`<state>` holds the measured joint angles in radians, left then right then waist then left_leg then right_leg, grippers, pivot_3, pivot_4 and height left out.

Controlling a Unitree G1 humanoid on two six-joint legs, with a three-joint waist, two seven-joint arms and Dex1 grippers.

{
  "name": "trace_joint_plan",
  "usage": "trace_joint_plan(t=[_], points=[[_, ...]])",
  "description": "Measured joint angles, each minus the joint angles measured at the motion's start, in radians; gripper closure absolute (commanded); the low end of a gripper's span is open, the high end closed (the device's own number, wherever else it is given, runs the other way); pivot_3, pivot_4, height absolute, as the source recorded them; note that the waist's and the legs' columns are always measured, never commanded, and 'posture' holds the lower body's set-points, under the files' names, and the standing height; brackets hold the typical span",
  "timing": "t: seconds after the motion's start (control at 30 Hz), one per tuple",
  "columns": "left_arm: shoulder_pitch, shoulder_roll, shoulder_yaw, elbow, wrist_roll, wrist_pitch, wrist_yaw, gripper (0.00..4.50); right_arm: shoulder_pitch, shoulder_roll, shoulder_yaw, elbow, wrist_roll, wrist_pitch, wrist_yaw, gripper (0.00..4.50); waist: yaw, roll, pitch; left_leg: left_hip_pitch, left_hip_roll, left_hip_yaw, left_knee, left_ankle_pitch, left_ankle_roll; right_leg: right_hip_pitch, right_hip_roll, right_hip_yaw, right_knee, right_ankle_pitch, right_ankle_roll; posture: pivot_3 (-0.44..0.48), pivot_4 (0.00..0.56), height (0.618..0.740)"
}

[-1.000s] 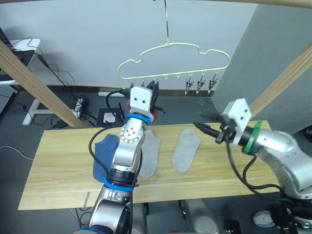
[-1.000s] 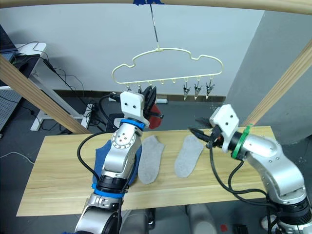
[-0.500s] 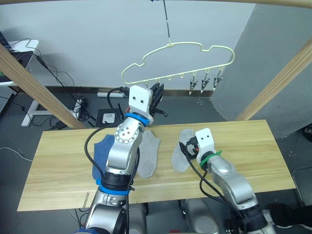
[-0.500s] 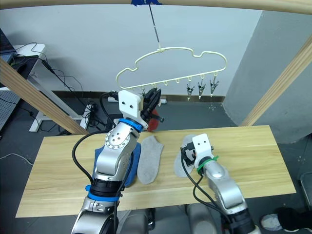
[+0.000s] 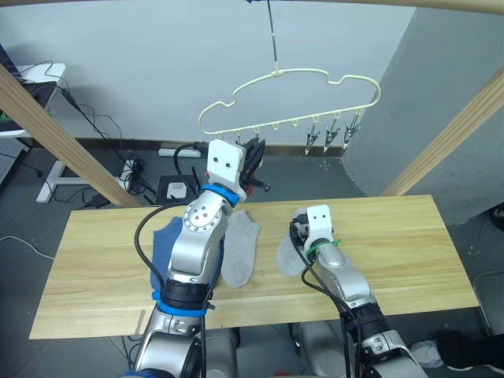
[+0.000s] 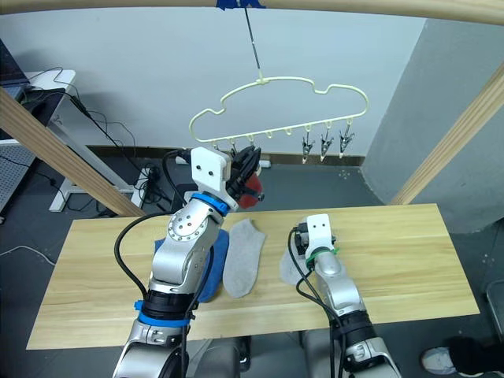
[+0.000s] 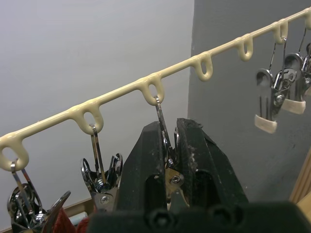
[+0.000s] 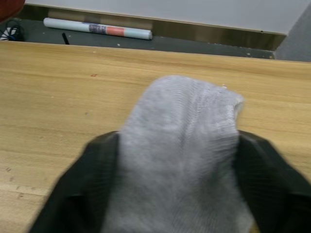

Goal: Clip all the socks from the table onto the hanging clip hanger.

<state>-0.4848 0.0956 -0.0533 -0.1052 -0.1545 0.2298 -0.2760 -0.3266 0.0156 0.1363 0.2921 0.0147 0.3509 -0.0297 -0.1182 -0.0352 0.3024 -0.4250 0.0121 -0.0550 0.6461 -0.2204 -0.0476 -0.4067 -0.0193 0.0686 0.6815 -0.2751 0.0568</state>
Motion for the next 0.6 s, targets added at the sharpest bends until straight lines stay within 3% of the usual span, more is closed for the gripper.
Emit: trace_joint_plan(t=[0.23,0.33,0.6], points=[[-0.001,0.013,0.019,-0.014,-0.044,0.044,-0.024,4.38,0.029,-0.036,0.025,-0.022,-0.016,-0.015,0.069,4.44,0.003,0.0,-0.003,0.0,0.0,0.0,0.0,0.0,0.0,0.0,0.0,0.0,0.0,0.0,0.0,-0.186,0.264,0.74],[-0.002,0.03,0.037,-0.024,-0.086,0.077,-0.049,4.38,0.05,-0.081,0.064,-0.057,-0.046,-0.024,0.12,4.5,0.003,0.0,-0.003,0.0,0.0,0.0,0.0,0.0,0.0,0.0,0.0,0.0,0.0,0.0,0.0,-0.186,0.264,0.74],[-0.044,0.1,0.115,-0.071,-0.281,0.265,-0.138,4.38,0.01,-0.373,0.286,-0.235,-0.229,-0.235,0.416,4.5,-0.001,0.0,-0.003,0.0,-0.001,0.0,0.0,0.0,0.0,0.0,0.002,0.0,0.0,0.0,0.001,-0.191,0.279,0.74]])
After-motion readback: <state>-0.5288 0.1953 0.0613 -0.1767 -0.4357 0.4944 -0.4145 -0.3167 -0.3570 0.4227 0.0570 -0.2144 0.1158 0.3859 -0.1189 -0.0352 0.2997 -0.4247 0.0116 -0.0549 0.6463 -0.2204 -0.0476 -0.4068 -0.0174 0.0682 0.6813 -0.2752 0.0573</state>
